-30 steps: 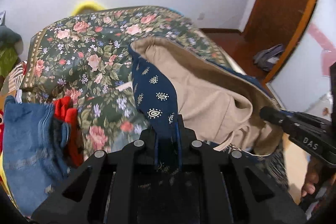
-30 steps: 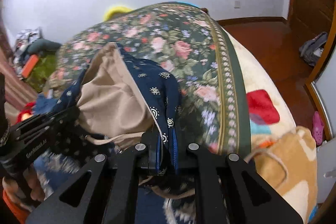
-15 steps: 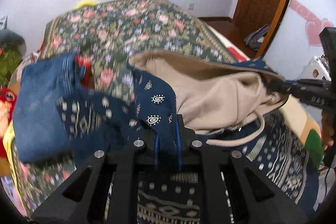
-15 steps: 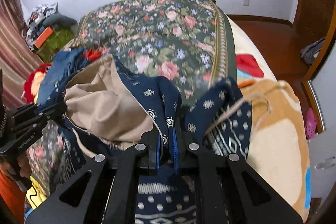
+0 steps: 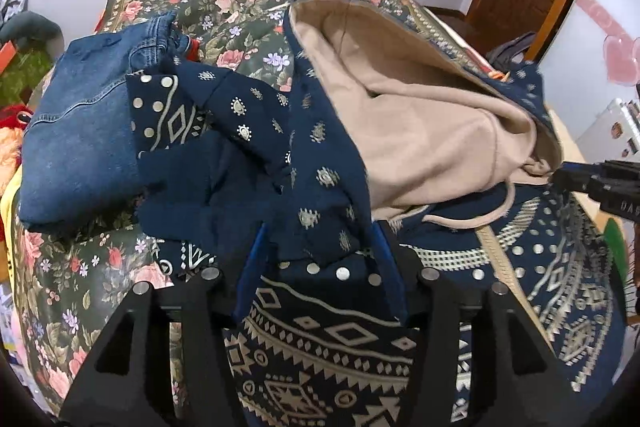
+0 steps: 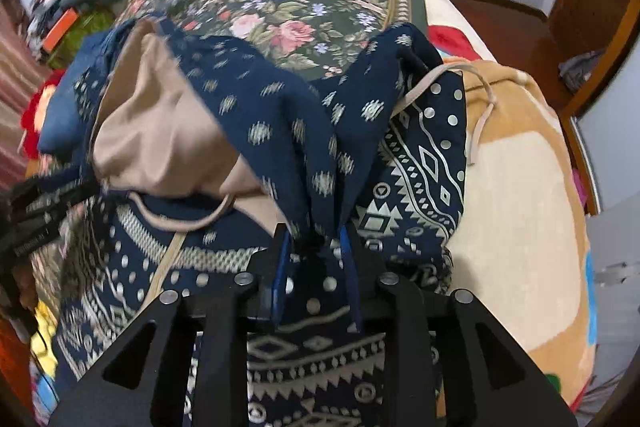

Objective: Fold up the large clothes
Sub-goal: 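Lift the hood with both grippers and fold it over the garment body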

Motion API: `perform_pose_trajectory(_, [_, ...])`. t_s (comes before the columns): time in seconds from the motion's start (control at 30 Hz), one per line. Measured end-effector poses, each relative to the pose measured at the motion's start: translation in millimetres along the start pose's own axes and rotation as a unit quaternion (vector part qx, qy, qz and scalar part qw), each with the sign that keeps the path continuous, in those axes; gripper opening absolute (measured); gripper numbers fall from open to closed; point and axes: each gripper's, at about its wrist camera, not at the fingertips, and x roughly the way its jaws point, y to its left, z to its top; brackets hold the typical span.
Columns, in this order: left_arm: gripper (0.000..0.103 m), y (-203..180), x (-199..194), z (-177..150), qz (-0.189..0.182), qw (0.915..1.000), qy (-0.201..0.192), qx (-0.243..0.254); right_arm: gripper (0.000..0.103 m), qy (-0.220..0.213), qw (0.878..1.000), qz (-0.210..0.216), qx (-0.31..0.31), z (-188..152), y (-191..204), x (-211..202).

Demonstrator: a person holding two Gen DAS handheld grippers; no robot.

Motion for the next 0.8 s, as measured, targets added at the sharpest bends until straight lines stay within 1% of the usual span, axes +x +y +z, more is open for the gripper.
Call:
perform_pose_trajectory(0.1, [0.053, 2.5, -14.7, 4.2, -0.002, 0.9999, -0.016, -0.003, 0.026, -0.020, 1.000, 0.005, -0.008, 3.6, 6.9, -16.7])
perform_pose_trajectory(0.17, [0.053, 4.0, -23.7, 10.5, -0.002, 0.9996, -0.029, -0.004, 0.034, -0.038, 0.999, 0.010, -0.011, 7.9, 12.4, -26.7])
perform_pose_trajectory(0.2, [0.053, 4.5, -27.6, 14.0, -0.003, 0.9994, -0.035, -0.005, 0.044, -0.052, 0.999, 0.011, -0.013, 12.0, 16.4, -32.4])
perform_pose_trajectory(0.23, [0.053, 5.3, -33.4, 18.6, -0.005, 0.9990, -0.045, -0.005, 0.049, -0.065, 0.998, 0.011, -0.017, 15.3, 20.3, -37.1])
perform_pose_trajectory(0.3, [0.054, 6.3, -40.1, 26.9, -0.004, 0.9982, -0.059, -0.004, 0.051, -0.088, 0.996, 0.012, -0.030, 24.7, 29.3, -43.8])
perform_pose_trajectory(0.33, [0.055, 7.2, -41.9, 31.4, -0.005, 0.9979, -0.065, -0.004, 0.052, -0.093, 0.995, 0.014, -0.034, 28.9, 32.9, -44.3])
perform_pose_trajectory(0.4, [0.056, 9.6, -41.4, 42.3, -0.003, 0.9973, -0.073, -0.003, 0.053, -0.097, 0.994, 0.020, -0.040, 41.5, 40.5, -41.0])
perform_pose_trajectory(0.5, [0.056, 13.7, -33.8, 56.3, -0.002, 0.9971, -0.075, -0.006, 0.053, -0.094, 0.994, 0.027, -0.047, 54.5, 50.7, -29.2])
perform_pose_trajectory(0.63, [0.056, 23.1, -14.3, 74.0, -0.015, 0.9974, -0.068, -0.020, 0.053, -0.079, 0.994, 0.023, -0.065, 69.0, 64.0, -4.7])
perform_pose_trajectory(0.8, [0.056, 32.2, 25.6, 90.8, -0.035, 0.9978, -0.041, -0.040, 0.053, -0.062, 0.996, 0.034, -0.063, 88.2, 68.7, 24.8])
